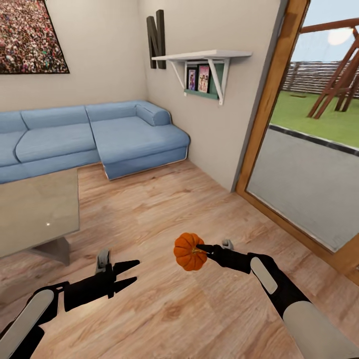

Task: Place each of the two pumpkins and all three candles from the living room inside a cabinet in the living room (use any cabinet), then make sure every cabinet is closed, and position the cauldron so it is next to a table in the living room.

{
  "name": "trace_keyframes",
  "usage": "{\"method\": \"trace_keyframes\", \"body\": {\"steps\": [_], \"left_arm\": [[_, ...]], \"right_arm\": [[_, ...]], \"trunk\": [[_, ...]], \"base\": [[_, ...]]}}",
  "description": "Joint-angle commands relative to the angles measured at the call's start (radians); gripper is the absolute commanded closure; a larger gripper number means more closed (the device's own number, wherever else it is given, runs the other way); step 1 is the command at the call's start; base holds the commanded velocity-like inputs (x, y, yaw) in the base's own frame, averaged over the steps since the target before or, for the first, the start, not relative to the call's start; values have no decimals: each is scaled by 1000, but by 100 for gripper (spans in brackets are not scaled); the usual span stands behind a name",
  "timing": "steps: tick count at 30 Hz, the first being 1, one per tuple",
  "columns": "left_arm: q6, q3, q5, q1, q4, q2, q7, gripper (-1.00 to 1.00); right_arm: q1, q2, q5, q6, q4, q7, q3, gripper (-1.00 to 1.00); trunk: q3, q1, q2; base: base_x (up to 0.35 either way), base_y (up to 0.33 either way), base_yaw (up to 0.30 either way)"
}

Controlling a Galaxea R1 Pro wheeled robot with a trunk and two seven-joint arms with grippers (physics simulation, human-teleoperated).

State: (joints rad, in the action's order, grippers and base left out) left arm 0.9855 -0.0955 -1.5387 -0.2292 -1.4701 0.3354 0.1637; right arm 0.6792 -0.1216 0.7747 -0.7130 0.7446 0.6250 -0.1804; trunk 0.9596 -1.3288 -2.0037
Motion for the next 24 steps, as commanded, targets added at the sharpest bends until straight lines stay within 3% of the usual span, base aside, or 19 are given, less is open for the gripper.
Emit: {"method": "trace_keyframes", "body": {"steps": [1,24], "left_arm": [[1,-1,9,-1,1,1,10,-100],[1,-16,7,-1,1,-1,11,-100]], "right_arm": [[0,-1,9,-5,1,-1,-2,100],[0,-1,9,-6,1,-2,-2,100]], "trunk": [[0,0,0],[-12,0,0]], "base": [[-94,-57,252],[-17,-35,252]]}}
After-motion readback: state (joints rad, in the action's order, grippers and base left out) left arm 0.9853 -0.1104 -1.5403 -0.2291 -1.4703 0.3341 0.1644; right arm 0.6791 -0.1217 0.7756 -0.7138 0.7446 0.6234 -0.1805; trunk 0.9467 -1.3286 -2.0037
